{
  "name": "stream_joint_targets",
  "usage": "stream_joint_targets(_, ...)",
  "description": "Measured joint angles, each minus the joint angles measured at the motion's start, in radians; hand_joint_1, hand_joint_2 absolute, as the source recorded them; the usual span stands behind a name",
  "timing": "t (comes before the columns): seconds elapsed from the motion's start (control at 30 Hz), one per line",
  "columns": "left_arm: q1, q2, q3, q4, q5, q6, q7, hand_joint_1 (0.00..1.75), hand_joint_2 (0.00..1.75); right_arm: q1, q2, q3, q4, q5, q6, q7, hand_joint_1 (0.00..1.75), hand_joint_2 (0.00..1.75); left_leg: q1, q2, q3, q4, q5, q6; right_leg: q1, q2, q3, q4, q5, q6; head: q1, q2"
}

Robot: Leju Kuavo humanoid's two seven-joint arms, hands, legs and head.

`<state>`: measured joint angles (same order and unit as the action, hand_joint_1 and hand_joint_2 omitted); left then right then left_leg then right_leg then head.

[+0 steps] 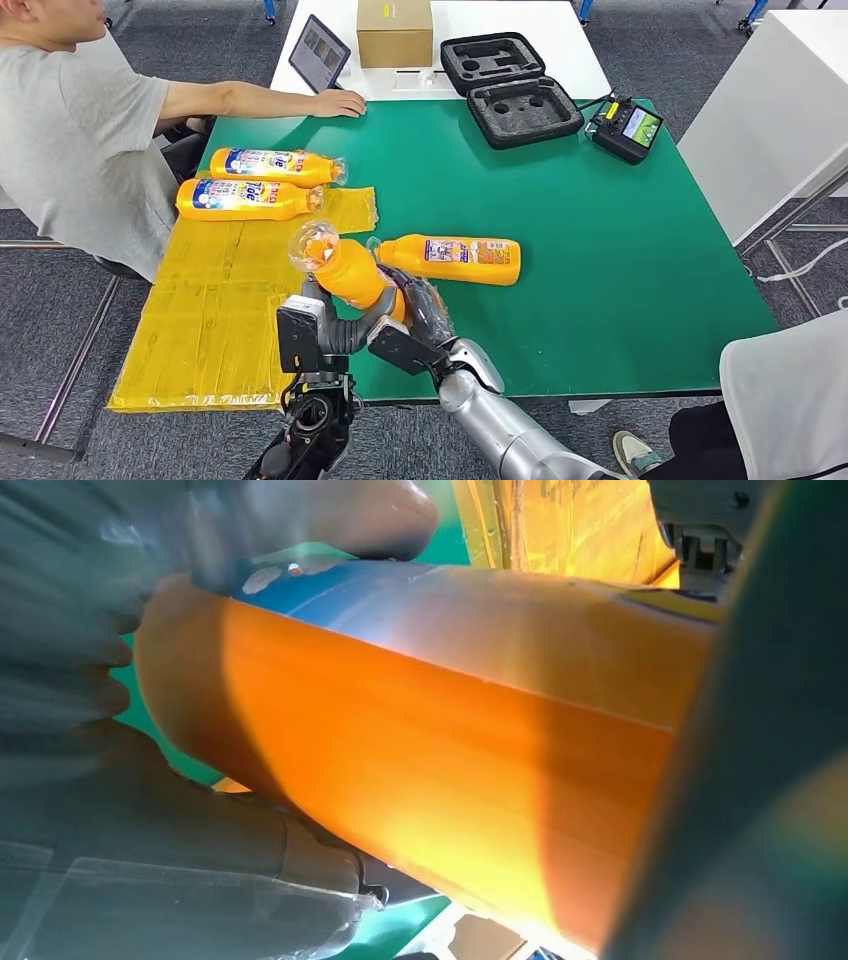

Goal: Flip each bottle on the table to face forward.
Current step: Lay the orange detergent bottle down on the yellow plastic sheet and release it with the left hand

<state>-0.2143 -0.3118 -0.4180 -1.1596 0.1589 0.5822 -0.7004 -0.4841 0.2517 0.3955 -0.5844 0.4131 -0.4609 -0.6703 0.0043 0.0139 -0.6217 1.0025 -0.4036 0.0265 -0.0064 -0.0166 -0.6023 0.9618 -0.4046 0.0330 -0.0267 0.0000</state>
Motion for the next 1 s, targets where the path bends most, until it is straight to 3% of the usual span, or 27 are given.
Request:
stream_joint_targets(0.13, -0.011, -0.008, 0.006, 0.018, 0.015, -0.007, -0.002, 0.00, 1.75, -0.004, 0.008, 0.019, 0.012, 0.007, 0.000, 0.007, 1.75, 1.75, 0.000, 0.000, 0.000, 0.000, 0.000, 0.000, 0.000, 0.000, 0.000, 0.000, 0.000, 0.000, 0.000, 0.000)
stream_joint_targets(0.17, -0.016, -0.009, 0.006, 0.025, 0.019, -0.008, -0.002, 0.09, 1.75, -0.005, 0.010, 0.021, 0.014, 0.011, 0.001, 0.009, 1.67, 1.75, 0.000, 0.000, 0.000, 0.000, 0.000, 0.000, 0.000, 0.000, 0.000, 0.000, 0.000, 0.000, 0.000, 0.000)
stream_joint_targets(0.2, -0.021, -0.011, 0.006, 0.033, 0.021, -0.009, -0.003, 0.30, 1.75, -0.007, 0.012, 0.023, 0.016, 0.013, 0.001, 0.011, 1.51, 1.75, 0.000, 0.000, 0.000, 0.000, 0.000, 0.000, 0.000, 0.000, 0.000, 0.000, 0.000, 0.000, 0.000, 0.000)
stream_joint_targets(0.23, -0.026, -0.013, 0.007, 0.040, 0.022, -0.010, -0.004, 0.72, 1.75, -0.010, 0.013, 0.024, 0.019, 0.015, 0.001, 0.013, 1.32, 1.75, 0.000, 0.000, 0.000, 0.000, 0.000, 0.000, 0.000, 0.000, 0.000, 0.000, 0.000, 0.000, 0.000, 0.000)
stream_joint_targets(0.3, -0.033, -0.017, 0.009, 0.051, 0.023, -0.010, -0.004, 1.51, 1.75, -0.013, 0.016, 0.025, 0.024, 0.014, 0.001, 0.016, 0.56, 1.75, 0.000, 0.000, 0.000, 0.000, 0.000, 0.000, 0.000, 0.000, 0.000, 0.000, 0.000, 0.000, 0.000, 0.000)
stream_joint_targets(0.33, -0.035, -0.018, 0.010, 0.055, 0.023, -0.010, -0.004, 1.73, 1.75, -0.014, 0.017, 0.026, 0.026, 0.012, 0.001, 0.018, 0.28, 1.75, 0.000, 0.000, 0.000, 0.000, 0.000, 0.000, 0.000, 0.000, 0.000, 0.000, 0.000, 0.000, 0.000, 0.000)
stream_joint_targets(0.37, -0.037, -0.019, 0.011, 0.058, 0.023, -0.011, -0.004, 1.75, 1.75, -0.016, 0.018, 0.028, 0.029, 0.011, 0.001, 0.019, 0.04, 1.75, 0.000, 0.000, 0.000, 0.000, 0.000, 0.000, 0.000, 0.000, 0.000, 0.000, 0.000, 0.000, 0.000, 0.000)
stream_joint_targets(0.4, -0.039, -0.019, 0.013, 0.061, 0.023, -0.013, -0.004, 1.75, 1.75, -0.018, 0.018, 0.031, 0.032, 0.009, 0.000, 0.021, 0.00, 1.75, 0.000, 0.000, 0.000, 0.000, 0.000, 0.000, 0.000, 0.000, 0.000, 0.000, 0.000, 0.000, 0.000, 0.000)
stream_joint_targets(1.0, -0.070, -0.019, 0.026, 0.125, 0.147, -0.160, -0.003, 1.75, 1.75, -0.028, 0.025, 0.048, 0.070, -0.044, 0.011, 0.026, 0.00, 1.75, 0.000, 0.000, 0.000, 0.000, 0.000, 0.000, 0.000, 0.000, 0.000, 0.000, 0.000, 0.000, 0.000, 0.000)
